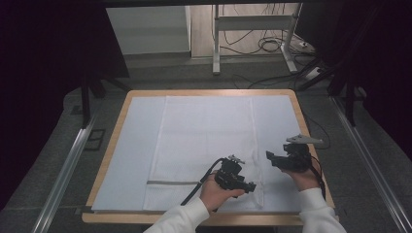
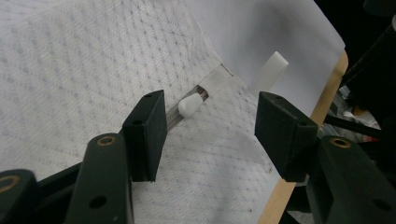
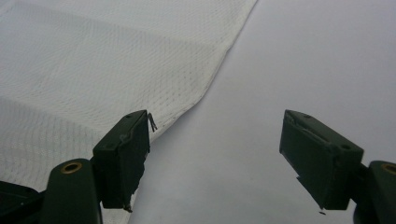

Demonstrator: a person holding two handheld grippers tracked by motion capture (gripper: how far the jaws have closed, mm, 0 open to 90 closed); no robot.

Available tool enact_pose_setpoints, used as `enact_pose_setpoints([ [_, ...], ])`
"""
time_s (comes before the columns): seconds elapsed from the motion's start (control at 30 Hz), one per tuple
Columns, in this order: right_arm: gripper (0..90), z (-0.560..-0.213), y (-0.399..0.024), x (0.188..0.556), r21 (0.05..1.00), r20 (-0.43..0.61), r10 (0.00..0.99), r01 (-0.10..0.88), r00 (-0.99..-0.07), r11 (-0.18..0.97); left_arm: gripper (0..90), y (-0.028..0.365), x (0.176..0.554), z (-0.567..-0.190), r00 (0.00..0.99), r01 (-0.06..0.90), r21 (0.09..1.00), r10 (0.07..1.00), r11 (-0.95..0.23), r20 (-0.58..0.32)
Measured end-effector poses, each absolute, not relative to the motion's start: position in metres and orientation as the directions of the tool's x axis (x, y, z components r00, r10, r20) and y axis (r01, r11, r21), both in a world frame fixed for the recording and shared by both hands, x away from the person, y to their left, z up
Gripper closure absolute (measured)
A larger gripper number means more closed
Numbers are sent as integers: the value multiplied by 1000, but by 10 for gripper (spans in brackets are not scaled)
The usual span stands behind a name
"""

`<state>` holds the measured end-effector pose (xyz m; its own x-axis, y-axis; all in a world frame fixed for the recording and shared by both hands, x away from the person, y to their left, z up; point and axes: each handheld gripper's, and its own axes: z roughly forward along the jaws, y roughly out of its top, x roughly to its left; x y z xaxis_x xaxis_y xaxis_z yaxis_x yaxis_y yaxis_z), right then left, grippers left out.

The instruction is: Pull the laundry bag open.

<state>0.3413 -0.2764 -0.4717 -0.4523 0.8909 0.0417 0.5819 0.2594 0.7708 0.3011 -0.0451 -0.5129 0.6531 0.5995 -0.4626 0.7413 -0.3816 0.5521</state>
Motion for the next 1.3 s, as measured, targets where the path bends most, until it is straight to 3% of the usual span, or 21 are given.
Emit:
enact_pose_setpoints([
  [0.57, 242, -472, -276, 342, 767, 34, 891, 584, -452, 267, 484, -55, 306, -521, 643, 755, 536, 584, -378, -495],
  [0.87, 242, -473, -275, 342, 765, 36, 892, 587, -450, 265, 626, -60, 307, -522, 652, 743, 548, 603, -385, -460],
  [1.07, 243, -472, -276, 342, 767, 34, 894, 585, -446, 263, 675, -64, 308, -523, 660, 735, 556, 599, -389, -454],
  [1.3, 243, -471, -277, 342, 769, 34, 896, 584, -443, 260, 815, -63, 308, -525, 668, 719, 575, 616, -391, -417],
])
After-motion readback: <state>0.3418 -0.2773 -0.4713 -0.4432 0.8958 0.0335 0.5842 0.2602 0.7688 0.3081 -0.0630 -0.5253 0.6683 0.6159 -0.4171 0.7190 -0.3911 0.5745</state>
